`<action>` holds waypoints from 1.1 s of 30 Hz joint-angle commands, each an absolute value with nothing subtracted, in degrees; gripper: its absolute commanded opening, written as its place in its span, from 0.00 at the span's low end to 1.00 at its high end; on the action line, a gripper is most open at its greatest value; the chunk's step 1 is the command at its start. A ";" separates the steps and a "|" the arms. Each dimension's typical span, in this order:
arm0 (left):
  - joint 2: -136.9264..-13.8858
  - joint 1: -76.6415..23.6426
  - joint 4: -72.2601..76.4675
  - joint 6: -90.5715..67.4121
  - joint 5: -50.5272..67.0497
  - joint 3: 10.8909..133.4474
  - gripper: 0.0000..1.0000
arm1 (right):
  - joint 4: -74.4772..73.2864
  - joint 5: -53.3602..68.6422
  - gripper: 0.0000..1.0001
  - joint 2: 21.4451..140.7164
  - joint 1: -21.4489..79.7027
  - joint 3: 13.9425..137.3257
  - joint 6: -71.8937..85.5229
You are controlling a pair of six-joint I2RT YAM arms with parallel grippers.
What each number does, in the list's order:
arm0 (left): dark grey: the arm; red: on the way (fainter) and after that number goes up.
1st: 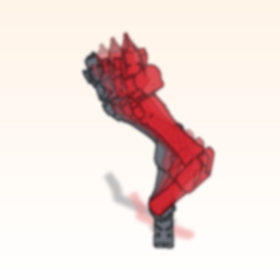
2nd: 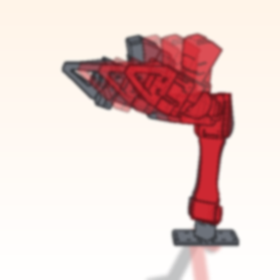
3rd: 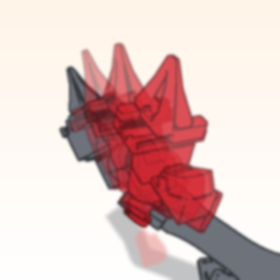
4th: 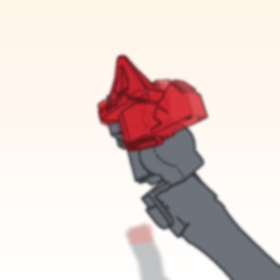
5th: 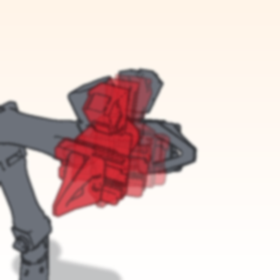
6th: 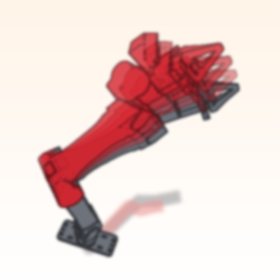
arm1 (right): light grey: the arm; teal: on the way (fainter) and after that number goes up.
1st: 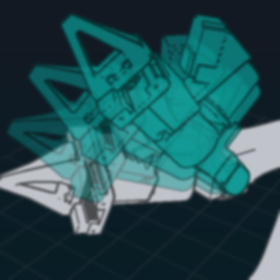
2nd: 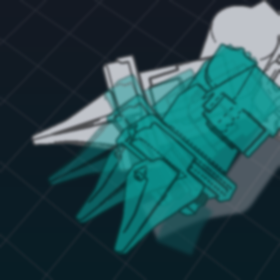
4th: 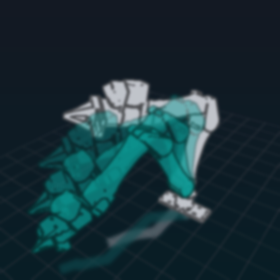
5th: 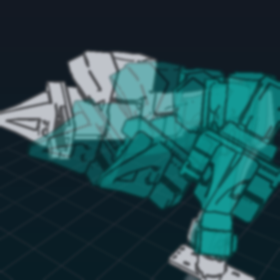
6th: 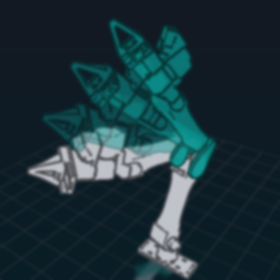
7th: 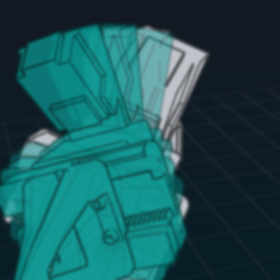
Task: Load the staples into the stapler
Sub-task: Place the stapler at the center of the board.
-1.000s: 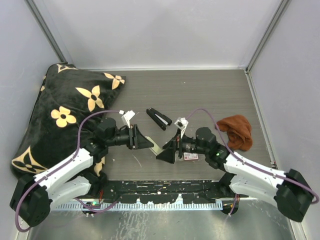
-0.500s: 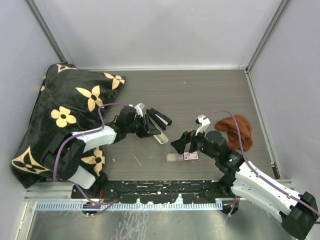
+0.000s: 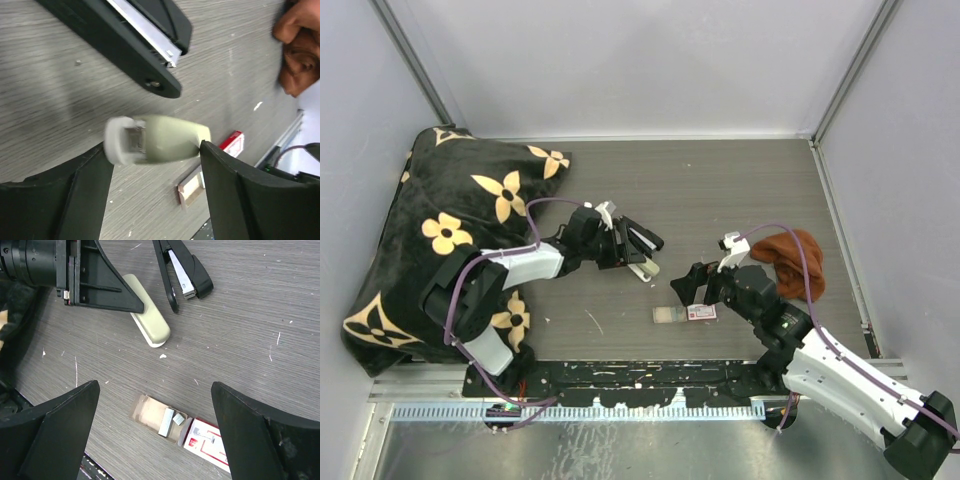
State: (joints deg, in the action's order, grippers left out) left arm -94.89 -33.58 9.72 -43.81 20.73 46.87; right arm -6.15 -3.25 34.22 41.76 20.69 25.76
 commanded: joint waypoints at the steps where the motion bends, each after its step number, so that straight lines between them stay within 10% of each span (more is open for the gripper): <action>1: -92.10 -33.35 5.05 -36.95 14.58 47.49 0.76 | -4.84 -5.83 1.00 34.28 41.75 21.46 24.89; 9: -85.37 -31.43 -0.72 -30.73 9.51 47.63 0.99 | -1.66 -6.93 1.00 39.91 41.73 24.90 24.87; 16: -77.93 -21.37 1.10 -27.91 8.16 44.48 0.99 | -1.17 -6.19 1.00 54.66 36.60 32.41 22.67; 27: -57.53 6.44 7.96 -27.10 9.16 32.26 0.98 | 3.31 11.70 1.00 61.28 1.46 33.44 20.10; 33: -57.28 4.09 9.80 -25.74 16.11 29.89 0.98 | 14.41 29.59 1.00 62.05 5.31 30.25 20.73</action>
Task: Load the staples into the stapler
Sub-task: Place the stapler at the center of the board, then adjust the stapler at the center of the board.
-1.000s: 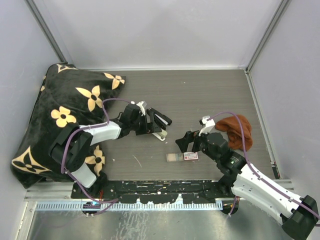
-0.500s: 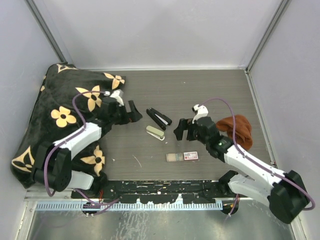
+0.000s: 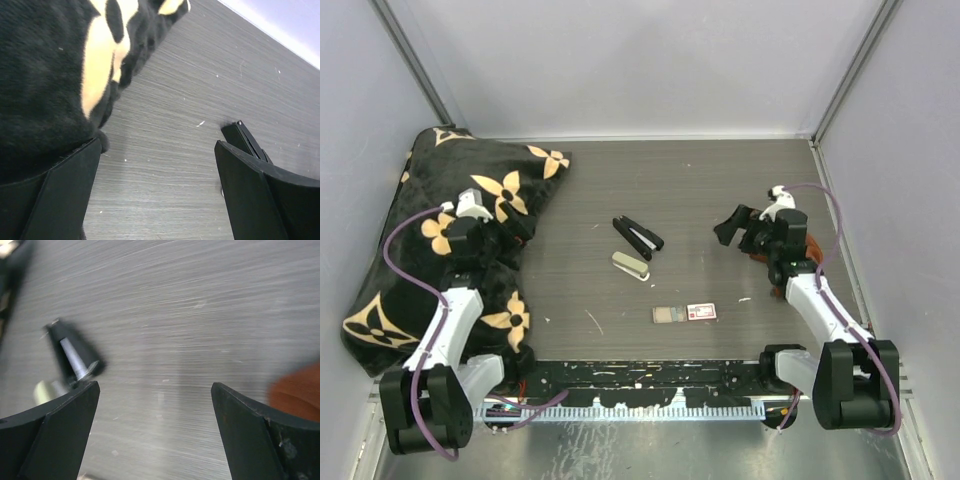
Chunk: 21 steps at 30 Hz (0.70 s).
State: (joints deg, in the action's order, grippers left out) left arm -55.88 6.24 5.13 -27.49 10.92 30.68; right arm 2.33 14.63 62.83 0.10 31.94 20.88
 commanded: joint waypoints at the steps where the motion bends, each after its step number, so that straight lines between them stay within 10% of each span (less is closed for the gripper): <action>1: -58.53 1.99 8.70 -25.34 16.03 30.39 0.98 | 14.56 26.56 1.00 62.24 9.87 30.19 18.89; 11: -66.58 -13.79 8.04 -30.97 17.71 34.23 0.97 | 14.98 6.64 1.00 76.70 39.45 37.63 6.10; 21: -68.25 -14.57 8.75 -32.79 19.94 33.93 0.98 | 14.28 -4.49 0.82 90.47 47.48 45.60 1.33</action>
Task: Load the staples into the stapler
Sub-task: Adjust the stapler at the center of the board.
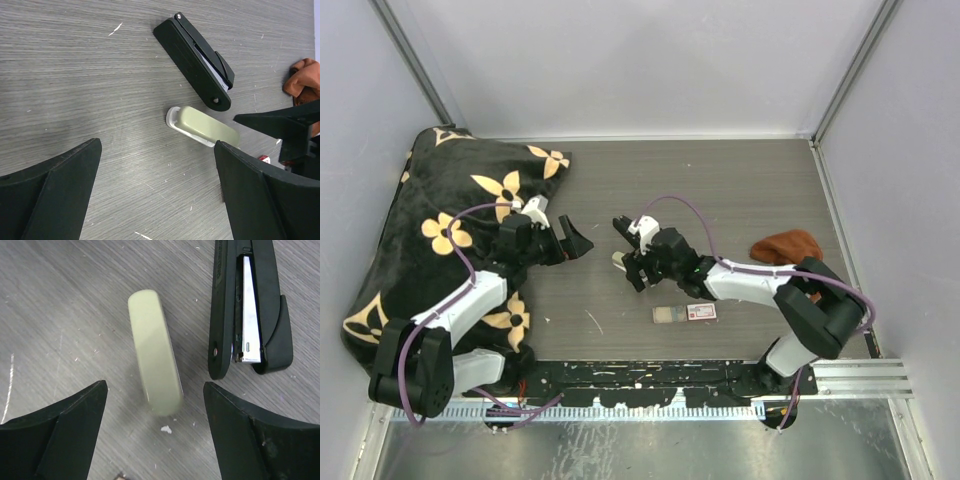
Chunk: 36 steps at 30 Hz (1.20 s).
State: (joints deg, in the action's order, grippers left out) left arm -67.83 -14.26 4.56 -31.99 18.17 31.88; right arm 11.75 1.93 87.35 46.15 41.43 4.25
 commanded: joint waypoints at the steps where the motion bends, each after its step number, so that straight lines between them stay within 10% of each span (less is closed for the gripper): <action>1: -68.54 -14.54 9.06 -32.81 20.09 33.89 0.98 | 14.06 -4.79 0.78 91.73 47.68 46.47 1.06; 8: -71.08 -14.56 11.86 -34.30 22.10 33.41 0.98 | 12.00 -7.52 0.50 99.69 49.58 51.35 -1.06; 14: -74.70 -15.51 17.35 -37.95 24.98 31.61 0.97 | 16.25 -6.35 0.01 99.50 49.75 49.19 -0.12; 29: -94.76 -22.94 43.37 -53.66 31.89 30.91 0.91 | 40.69 4.75 0.01 90.87 49.75 32.85 2.16; 36: -99.06 -24.66 50.63 -57.89 33.61 29.34 0.68 | 41.11 4.77 0.01 91.93 49.75 33.26 3.14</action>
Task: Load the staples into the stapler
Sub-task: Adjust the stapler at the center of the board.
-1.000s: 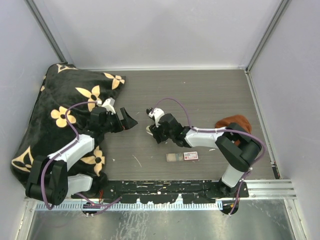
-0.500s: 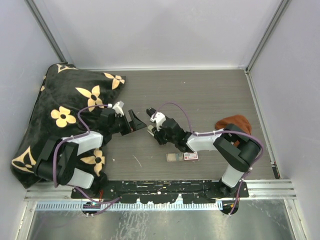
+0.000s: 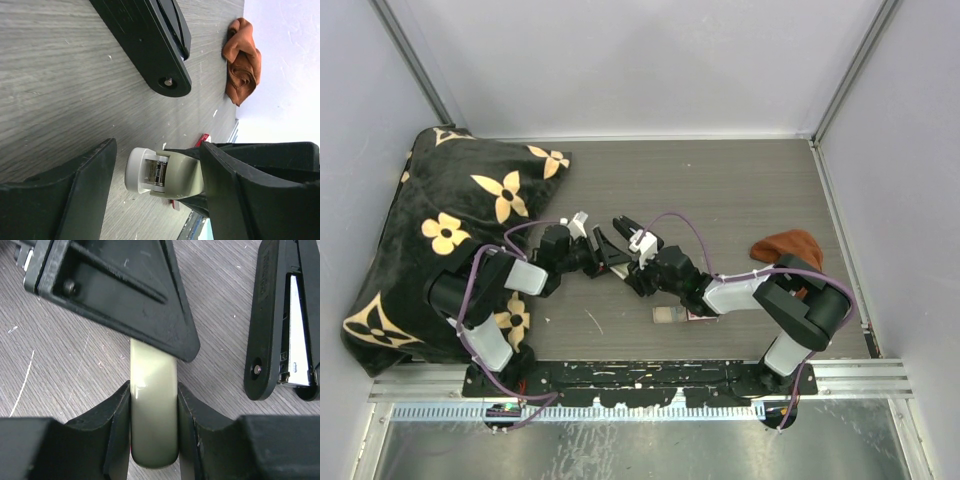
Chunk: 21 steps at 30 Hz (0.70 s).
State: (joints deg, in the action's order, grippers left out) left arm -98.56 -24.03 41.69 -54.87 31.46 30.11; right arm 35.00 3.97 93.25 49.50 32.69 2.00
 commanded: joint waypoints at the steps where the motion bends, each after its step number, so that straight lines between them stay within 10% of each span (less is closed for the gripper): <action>1: -98.99 -24.88 50.66 -57.96 33.71 29.11 0.65 | 41.14 4.68 0.01 91.96 49.76 33.33 3.26; 11: -95.36 -25.75 48.72 -59.75 34.32 27.99 0.30 | 39.27 2.66 0.05 90.86 49.66 33.79 4.25; 15: -94.04 -25.87 47.64 -59.86 35.28 27.71 0.60 | 38.68 2.50 0.03 91.17 49.61 34.14 4.19; 21: -93.06 -26.69 46.60 -59.67 36.80 27.55 0.72 | 38.40 2.51 0.01 91.73 49.57 34.83 5.01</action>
State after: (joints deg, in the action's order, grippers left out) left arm -95.77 -25.52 45.39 -59.37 32.82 27.81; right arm 35.29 3.99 93.23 49.54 32.67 4.49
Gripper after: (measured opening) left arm 0.708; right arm 0.395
